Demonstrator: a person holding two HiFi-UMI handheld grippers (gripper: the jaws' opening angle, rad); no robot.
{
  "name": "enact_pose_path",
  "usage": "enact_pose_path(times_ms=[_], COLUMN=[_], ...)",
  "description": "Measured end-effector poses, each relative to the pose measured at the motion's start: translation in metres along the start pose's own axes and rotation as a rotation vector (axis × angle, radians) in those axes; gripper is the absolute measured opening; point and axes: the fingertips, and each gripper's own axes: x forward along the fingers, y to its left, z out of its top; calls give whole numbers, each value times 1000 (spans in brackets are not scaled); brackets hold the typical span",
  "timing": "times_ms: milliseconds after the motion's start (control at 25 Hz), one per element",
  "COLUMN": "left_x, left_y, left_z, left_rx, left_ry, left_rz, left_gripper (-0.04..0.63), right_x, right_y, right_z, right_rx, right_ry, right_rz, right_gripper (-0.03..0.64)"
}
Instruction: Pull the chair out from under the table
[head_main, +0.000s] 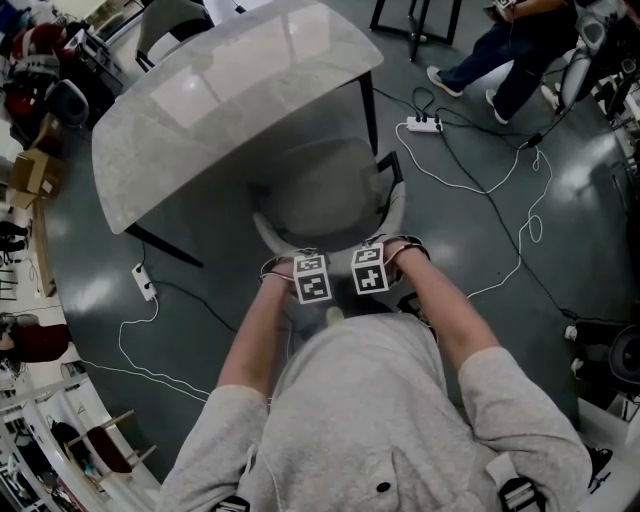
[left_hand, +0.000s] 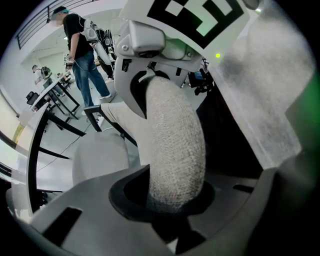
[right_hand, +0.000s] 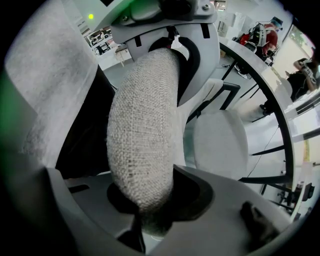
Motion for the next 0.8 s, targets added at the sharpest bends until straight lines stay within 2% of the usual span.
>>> enact_pose_path(times_ms=[800], left_x=[4], left_y=[-37], left_z=[3], left_rx=[8], left_ry=[4], left_rz=[-7], left_gripper=[100], right_x=[4], right_y=[36], right_z=[4], right_rx=[14], right_ry=[-8], right_rz=[-8], right_gripper=[107])
